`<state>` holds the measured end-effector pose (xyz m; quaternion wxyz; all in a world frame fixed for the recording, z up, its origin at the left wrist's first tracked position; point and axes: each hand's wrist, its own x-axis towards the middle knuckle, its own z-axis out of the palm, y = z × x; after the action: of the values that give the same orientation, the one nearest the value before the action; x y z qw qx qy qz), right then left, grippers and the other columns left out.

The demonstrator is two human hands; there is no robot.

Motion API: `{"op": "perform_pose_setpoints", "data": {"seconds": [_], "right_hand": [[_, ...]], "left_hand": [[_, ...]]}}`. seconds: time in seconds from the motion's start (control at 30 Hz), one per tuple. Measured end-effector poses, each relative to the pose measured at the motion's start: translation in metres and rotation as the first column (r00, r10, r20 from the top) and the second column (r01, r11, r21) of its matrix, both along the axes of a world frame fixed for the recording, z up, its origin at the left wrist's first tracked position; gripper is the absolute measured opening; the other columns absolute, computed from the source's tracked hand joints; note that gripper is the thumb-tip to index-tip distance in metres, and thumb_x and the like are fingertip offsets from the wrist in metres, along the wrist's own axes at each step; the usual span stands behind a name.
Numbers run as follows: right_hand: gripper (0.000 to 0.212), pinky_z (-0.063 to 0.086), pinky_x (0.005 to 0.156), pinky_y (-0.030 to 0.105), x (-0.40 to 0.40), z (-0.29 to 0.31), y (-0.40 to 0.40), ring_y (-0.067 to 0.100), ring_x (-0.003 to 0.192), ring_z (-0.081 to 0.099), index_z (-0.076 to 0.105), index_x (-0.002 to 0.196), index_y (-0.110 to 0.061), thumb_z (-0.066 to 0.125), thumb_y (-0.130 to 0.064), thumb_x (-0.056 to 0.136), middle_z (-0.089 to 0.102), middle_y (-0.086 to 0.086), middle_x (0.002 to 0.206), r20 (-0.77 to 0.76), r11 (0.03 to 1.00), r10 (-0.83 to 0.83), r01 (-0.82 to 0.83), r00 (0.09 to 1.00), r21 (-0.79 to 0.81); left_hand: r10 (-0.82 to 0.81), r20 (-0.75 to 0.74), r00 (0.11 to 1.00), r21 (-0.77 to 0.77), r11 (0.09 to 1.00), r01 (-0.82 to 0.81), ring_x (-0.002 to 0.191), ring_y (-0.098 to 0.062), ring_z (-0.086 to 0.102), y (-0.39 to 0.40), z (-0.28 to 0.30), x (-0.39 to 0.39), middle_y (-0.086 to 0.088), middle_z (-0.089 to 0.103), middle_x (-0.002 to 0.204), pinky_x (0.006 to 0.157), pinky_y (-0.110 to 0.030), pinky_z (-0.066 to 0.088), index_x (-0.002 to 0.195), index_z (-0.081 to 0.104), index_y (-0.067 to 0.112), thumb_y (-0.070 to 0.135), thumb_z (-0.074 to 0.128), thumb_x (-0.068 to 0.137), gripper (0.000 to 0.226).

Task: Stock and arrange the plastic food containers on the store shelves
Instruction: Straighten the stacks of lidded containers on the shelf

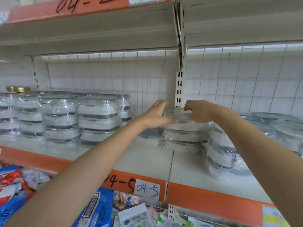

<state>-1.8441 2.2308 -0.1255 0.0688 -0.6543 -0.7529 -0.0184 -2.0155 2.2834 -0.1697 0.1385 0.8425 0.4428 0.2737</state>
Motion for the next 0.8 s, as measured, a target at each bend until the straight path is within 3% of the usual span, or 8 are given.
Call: {"op": "perform_pose_setpoints", "data": {"seconds": [0.07, 0.13, 0.23, 0.37, 0.47, 0.57, 0.7, 0.8], "right_hand": [[0.046, 0.041, 0.093, 0.033, 0.006, -0.002, -0.009, 0.029, 0.120, 0.046, 0.040, 0.135, -0.012, 0.036, -0.001, 0.091, 0.046, 0.012, 0.136, -0.060, 1.000, -0.015, 0.016, 0.998, 0.022], [0.049, 0.040, 0.098, 0.034, 0.012, -0.003, -0.017, 0.028, 0.124, 0.045, 0.039, 0.137, -0.012, 0.037, 0.001, 0.090, 0.045, 0.012, 0.139, -0.077, 0.999, -0.045, 0.046, 0.996, 0.019], [0.056, 0.034, 0.106, 0.034, 0.023, 0.003, -0.027, 0.027, 0.130, 0.041, 0.035, 0.141, -0.010, 0.037, 0.006, 0.087, 0.040, 0.011, 0.145, -0.085, 0.995, -0.086, 0.091, 0.993, 0.050], [0.058, 0.028, 0.112, 0.032, 0.024, 0.012, -0.030, 0.024, 0.136, 0.035, 0.034, 0.143, -0.009, 0.038, 0.009, 0.088, 0.037, 0.009, 0.148, -0.123, 0.987, -0.071, 0.088, 0.990, 0.135], [0.059, 0.027, 0.112, 0.031, 0.014, 0.011, -0.025, 0.022, 0.136, 0.035, 0.034, 0.143, -0.009, 0.036, 0.010, 0.088, 0.037, 0.008, 0.148, -0.122, 0.986, -0.041, 0.060, 0.992, 0.156], [0.058, 0.027, 0.110, 0.029, 0.002, 0.007, -0.012, 0.021, 0.135, 0.037, 0.034, 0.143, -0.009, 0.035, 0.009, 0.088, 0.037, 0.007, 0.148, -0.115, 0.988, -0.024, 0.041, 0.993, 0.150], [0.054, 0.027, 0.110, 0.031, -0.011, -0.007, 0.013, 0.023, 0.136, 0.035, 0.033, 0.144, -0.012, 0.039, -0.001, 0.092, 0.035, 0.006, 0.150, -0.070, 0.995, -0.064, 0.070, 0.995, 0.075], [0.055, 0.030, 0.108, 0.033, -0.018, -0.025, 0.026, 0.024, 0.133, 0.038, 0.036, 0.143, -0.014, 0.054, -0.018, 0.091, 0.039, 0.005, 0.147, 0.008, 0.992, -0.124, 0.124, 0.992, -0.011]], "left_hand": [[-0.002, -0.227, 0.974, 0.021, 1.000, 0.007, 0.145, -0.021, 0.007, 0.001, 0.008, 0.018, -0.002, 0.006, 0.159, 0.118, -0.038, 0.011, 0.151, 0.010, 0.013, 0.062, 0.068, 0.071, 0.110], [0.019, -0.343, 0.939, 0.062, 0.998, 0.003, 0.144, -0.026, 0.011, 0.004, 0.005, 0.033, -0.005, 0.013, 0.158, 0.116, -0.040, 0.016, 0.150, 0.015, 0.011, 0.061, 0.072, 0.069, 0.111], [0.033, -0.274, 0.961, 0.088, 0.996, -0.009, 0.141, -0.030, 0.021, 0.008, 0.002, 0.039, -0.008, 0.018, 0.153, 0.114, -0.042, 0.027, 0.145, 0.023, 0.010, 0.055, 0.081, 0.060, 0.112], [0.048, -0.268, 0.962, 0.150, 0.989, -0.007, 0.137, -0.030, 0.023, -0.003, 0.008, 0.012, -0.008, 0.021, 0.148, 0.108, -0.049, 0.034, 0.143, 0.023, 0.020, 0.065, 0.078, 0.055, 0.113], [0.049, -0.308, 0.950, 0.188, 0.982, 0.010, 0.129, -0.022, 0.028, -0.018, 0.014, -0.022, -0.003, 0.025, 0.139, 0.101, -0.043, 0.038, 0.140, 0.021, 0.029, 0.068, 0.077, 0.053, 0.111], [0.047, -0.257, 0.965, 0.262, 0.965, 0.023, 0.117, -0.011, 0.030, -0.034, 0.028, -0.062, 0.006, 0.026, 0.126, 0.091, -0.035, 0.037, 0.133, 0.025, 0.036, 0.071, 0.074, 0.052, 0.101], [0.025, -0.151, 0.988, 0.293, 0.956, 0.020, 0.111, -0.006, 0.031, -0.048, 0.049, -0.104, 0.010, 0.028, 0.122, 0.088, -0.027, 0.032, 0.127, 0.030, 0.038, 0.068, 0.075, 0.055, 0.090], [0.029, -0.150, 0.988, 0.286, 0.958, 0.016, 0.110, -0.006, 0.033, -0.053, 0.049, -0.122, 0.010, 0.030, 0.124, 0.085, -0.025, 0.029, 0.126, 0.031, 0.040, 0.064, 0.077, 0.057, 0.086]]}}
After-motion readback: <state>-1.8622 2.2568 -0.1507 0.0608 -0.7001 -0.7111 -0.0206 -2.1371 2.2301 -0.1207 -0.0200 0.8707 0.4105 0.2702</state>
